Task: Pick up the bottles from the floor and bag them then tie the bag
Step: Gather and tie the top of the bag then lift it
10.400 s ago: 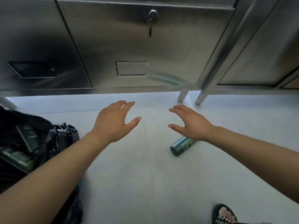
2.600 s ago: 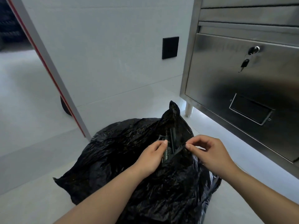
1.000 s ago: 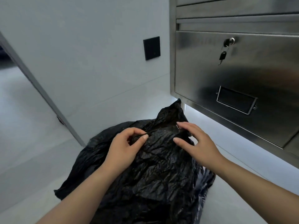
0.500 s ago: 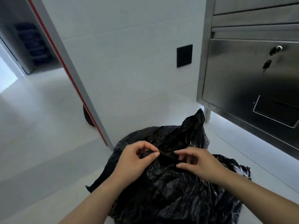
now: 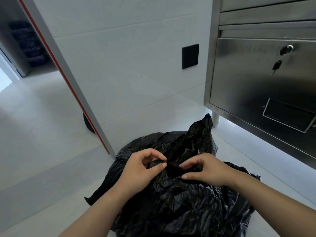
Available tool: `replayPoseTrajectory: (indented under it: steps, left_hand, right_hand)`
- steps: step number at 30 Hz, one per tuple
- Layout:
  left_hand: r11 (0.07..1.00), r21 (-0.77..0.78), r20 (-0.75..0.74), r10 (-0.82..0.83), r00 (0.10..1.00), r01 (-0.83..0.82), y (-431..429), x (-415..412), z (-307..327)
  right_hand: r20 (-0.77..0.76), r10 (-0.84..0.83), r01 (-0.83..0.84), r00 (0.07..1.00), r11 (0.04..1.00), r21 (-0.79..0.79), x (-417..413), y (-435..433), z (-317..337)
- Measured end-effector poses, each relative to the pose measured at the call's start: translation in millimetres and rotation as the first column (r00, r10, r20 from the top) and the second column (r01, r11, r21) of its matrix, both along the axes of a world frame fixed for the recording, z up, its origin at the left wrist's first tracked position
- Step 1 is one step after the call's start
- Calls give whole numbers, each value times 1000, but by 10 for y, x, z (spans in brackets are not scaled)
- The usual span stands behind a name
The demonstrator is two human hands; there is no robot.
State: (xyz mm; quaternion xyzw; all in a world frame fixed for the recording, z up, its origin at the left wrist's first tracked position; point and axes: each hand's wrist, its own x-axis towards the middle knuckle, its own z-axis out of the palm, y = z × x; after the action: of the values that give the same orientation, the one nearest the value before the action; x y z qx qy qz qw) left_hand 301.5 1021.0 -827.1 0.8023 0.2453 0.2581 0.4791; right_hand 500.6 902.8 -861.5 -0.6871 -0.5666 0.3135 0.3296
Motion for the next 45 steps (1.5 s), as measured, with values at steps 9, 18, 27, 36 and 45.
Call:
replayPoseTrajectory:
  steps: [9,18,27,36,45]
  left_hand:
    - [999,-3,-13,52,999,-52,-24,129,18]
    - [997,-32,197,81,977,-76,-142,506,241]
    - [999,-45,183,0,983,8,-284,581,333]
    - [974,-221,256,14,967,44,-475,645,396]
    - [999,-20,41,-31,999,32,-483,677,234]
  right_hand:
    - [-212,-293,347,932,891,294,119,-130,176]
    - [-267,-308,391,913,845,365,199,-380,361]
    - [-447,-321,541,835,629,559,275,-425,936]
    - [-469,-285,512,836,713,479,248,-649,727]
    - [-349,-328,450,878,814,367,171,-661,468]
